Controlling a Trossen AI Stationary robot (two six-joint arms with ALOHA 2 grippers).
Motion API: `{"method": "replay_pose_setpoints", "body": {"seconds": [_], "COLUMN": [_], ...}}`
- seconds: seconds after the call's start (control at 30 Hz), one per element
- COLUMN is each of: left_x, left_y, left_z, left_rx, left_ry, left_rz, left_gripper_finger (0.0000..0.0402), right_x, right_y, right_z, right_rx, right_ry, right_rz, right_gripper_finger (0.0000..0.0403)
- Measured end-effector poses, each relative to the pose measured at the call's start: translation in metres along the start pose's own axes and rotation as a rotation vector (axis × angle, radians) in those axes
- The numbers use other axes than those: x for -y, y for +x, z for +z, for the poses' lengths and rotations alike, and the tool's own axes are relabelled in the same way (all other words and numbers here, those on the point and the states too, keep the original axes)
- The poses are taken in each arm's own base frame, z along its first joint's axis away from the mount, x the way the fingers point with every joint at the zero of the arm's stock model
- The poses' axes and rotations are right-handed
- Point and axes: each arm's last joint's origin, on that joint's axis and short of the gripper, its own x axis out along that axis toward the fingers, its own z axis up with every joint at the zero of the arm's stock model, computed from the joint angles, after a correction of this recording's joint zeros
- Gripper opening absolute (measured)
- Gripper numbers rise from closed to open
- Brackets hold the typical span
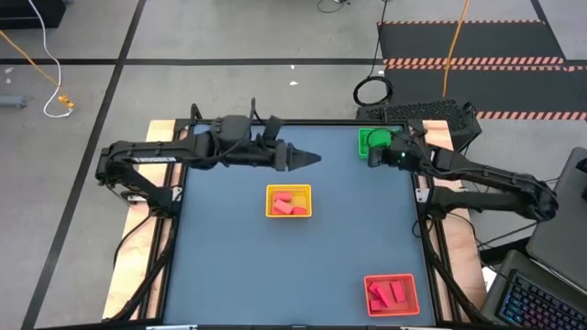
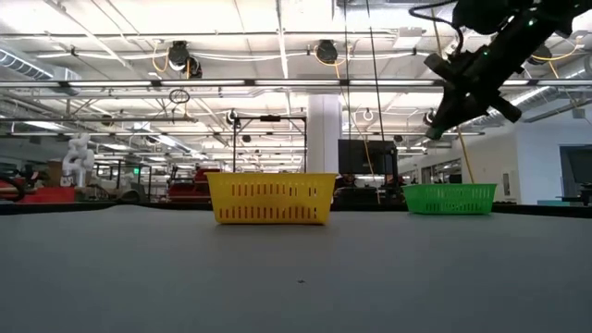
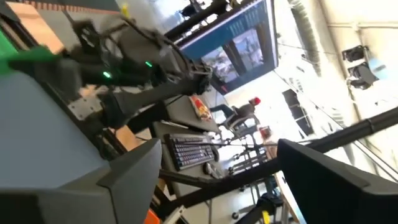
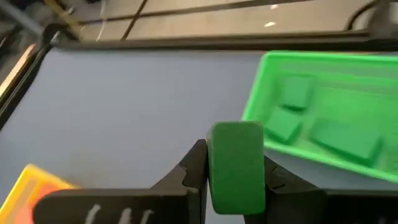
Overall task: Sort & place blocks by color
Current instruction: Put the green block into the green basket, then adjust the red block in the orange basket
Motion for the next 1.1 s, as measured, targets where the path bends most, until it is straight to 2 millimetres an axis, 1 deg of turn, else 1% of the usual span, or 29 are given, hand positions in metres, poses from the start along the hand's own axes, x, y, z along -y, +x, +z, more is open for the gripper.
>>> {"method": "replay_pose_setpoints", "body": {"seconds": [0.27,0.53,0.9,1.0,1.1], "left_x": [0.011,0.012,0.012,0.012,0.012], "left_y": [0.001,0.001,0.001,0.001,0.001], "left_z": [-0.017,-0.019,-0.019,-0.019,-0.019], "left_rx": [-0.049,-0.054,-0.054,-0.054,-0.054], "left_ry": [0.028,0.044,0.051,0.051,0.051], "left_rz": [-0.03,-0.033,-0.033,-0.033,-0.032], "left_gripper_finger": [0.0291,0.0278,0.028,0.028,0.028], "right_x": [0.018,0.03,0.03,0.028,0.023], "right_y": [0.006,0.01,0.01,0.01,0.01], "right_z": [0.015,0.024,0.027,0.027,0.028], "right_rx": [0.05,0.082,0.073,0.047,-0.003], "right_ry": [0.081,0.148,0.161,0.173,0.18], "right_rz": [-0.11,-0.172,-0.135,-0.079,0.022], "right_gripper_finger": [0.0044,0.0094,0.016,0.0178,0.0189]}}
